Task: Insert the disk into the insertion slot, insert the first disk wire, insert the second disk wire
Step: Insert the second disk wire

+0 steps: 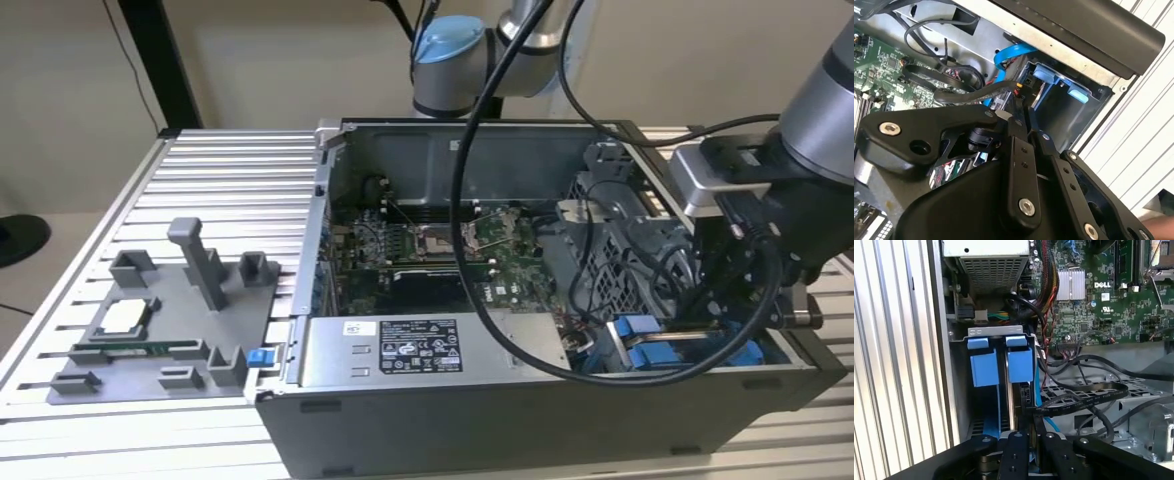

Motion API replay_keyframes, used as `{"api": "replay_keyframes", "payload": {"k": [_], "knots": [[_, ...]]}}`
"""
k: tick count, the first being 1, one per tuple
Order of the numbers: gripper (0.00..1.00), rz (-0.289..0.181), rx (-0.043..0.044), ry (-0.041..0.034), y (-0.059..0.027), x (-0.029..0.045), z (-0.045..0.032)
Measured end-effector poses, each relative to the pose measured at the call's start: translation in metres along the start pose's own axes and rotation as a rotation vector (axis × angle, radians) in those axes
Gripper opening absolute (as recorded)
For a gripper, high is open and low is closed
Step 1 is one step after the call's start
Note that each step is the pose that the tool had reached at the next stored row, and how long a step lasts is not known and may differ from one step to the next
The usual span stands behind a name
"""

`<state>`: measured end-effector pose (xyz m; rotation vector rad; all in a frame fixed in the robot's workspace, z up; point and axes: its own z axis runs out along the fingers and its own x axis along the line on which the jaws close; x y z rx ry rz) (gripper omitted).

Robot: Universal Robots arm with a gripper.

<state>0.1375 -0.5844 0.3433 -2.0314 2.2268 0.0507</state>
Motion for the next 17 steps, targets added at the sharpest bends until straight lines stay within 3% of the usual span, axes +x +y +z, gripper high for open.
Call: {"api": "replay_keyframes", "payload": {"k": [17], "knots": [[0.0, -0.001, 0.0057, -0.0006, 0.0003, -0.0013, 0.0024]]}}
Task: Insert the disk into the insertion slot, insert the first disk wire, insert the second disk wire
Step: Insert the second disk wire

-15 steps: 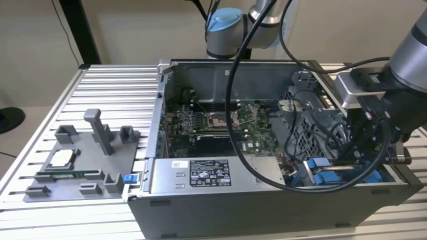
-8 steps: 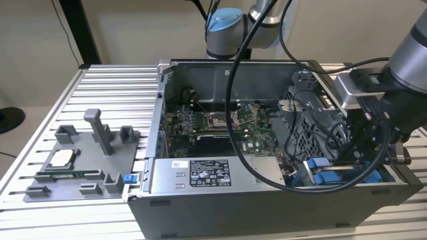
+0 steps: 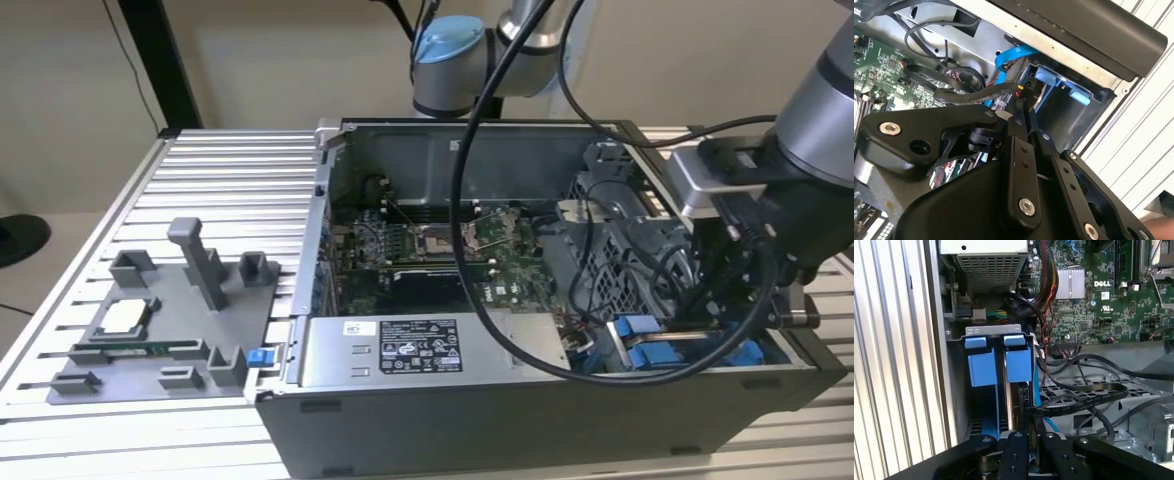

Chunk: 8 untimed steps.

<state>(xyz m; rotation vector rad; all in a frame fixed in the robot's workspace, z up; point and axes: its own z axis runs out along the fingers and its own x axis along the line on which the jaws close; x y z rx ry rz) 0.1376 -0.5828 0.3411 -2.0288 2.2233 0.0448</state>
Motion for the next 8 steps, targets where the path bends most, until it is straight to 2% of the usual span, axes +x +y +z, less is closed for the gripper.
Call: {"api": "replay_keyframes", "payload": {"k": [8], "knots": [[0.0, 0.0, 0.0027, 0.0008, 0.0003, 0.0004, 0.0047]]}}
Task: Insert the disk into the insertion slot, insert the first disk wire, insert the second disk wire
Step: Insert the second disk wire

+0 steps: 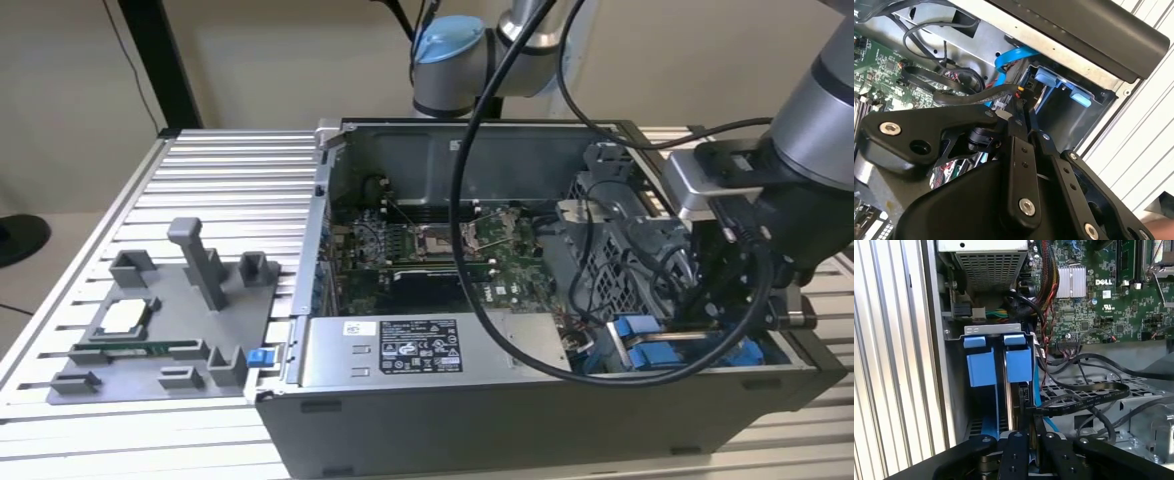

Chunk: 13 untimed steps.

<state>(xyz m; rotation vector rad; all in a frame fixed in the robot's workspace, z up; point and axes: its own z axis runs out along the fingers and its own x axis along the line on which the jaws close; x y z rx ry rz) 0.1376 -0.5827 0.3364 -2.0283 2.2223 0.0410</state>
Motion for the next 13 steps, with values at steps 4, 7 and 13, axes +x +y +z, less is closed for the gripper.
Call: {"api": "replay_keyframes", "payload": {"k": [4, 7, 13], "knots": [[1.0, 0.0, -0.0015, -0.0011, 0.0001, 0.0001, 0.0011], [1.0, 0.0, -0.0014, 0.0008, 0.0002, 0.0, 0.0002], [1.0, 0.0, -0.0014, 0.0006, -0.0001, -0.0007, -0.0057]]}}
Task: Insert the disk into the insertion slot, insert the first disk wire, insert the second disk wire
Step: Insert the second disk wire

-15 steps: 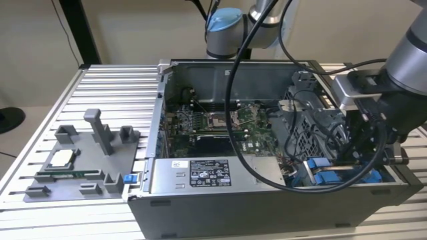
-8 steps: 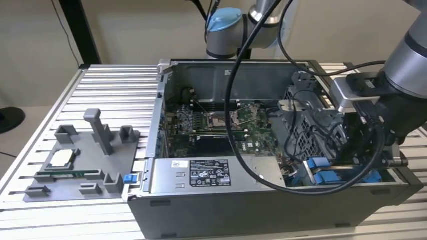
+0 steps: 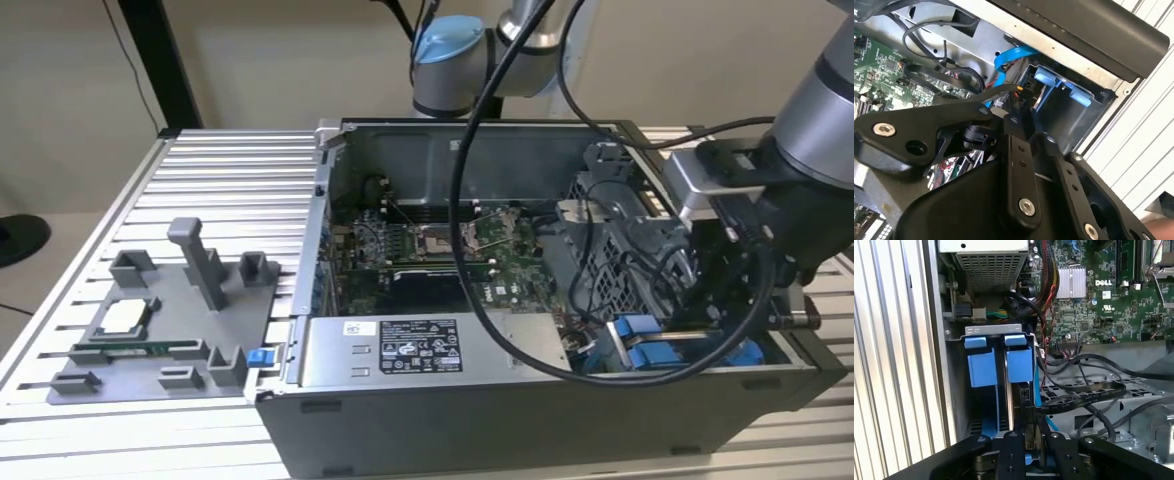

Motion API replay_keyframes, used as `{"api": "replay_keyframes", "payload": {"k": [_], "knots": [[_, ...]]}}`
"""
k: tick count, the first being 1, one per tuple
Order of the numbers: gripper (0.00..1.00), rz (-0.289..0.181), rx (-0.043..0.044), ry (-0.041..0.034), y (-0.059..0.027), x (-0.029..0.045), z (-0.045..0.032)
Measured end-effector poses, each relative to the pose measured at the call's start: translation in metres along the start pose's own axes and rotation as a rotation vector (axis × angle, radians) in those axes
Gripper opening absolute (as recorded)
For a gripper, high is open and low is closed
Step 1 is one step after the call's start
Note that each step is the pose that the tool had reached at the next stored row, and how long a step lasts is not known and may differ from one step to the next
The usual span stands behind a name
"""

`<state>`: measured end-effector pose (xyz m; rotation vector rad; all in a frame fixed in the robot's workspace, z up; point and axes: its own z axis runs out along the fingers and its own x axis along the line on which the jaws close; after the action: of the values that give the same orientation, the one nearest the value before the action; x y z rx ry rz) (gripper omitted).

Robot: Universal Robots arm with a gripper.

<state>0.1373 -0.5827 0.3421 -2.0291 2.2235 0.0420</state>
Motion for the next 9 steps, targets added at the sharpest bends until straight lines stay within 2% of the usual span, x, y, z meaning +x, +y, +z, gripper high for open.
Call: {"api": "replay_keyframes", "payload": {"k": [5, 9], "knots": [[1.0, 0.002, 0.0002, -0.0003, -0.0008, -0.0015, -0.0127], [1.0, 0.002, 0.0003, -0.0003, -0.0017, -0.0032, -0.0275]]}}
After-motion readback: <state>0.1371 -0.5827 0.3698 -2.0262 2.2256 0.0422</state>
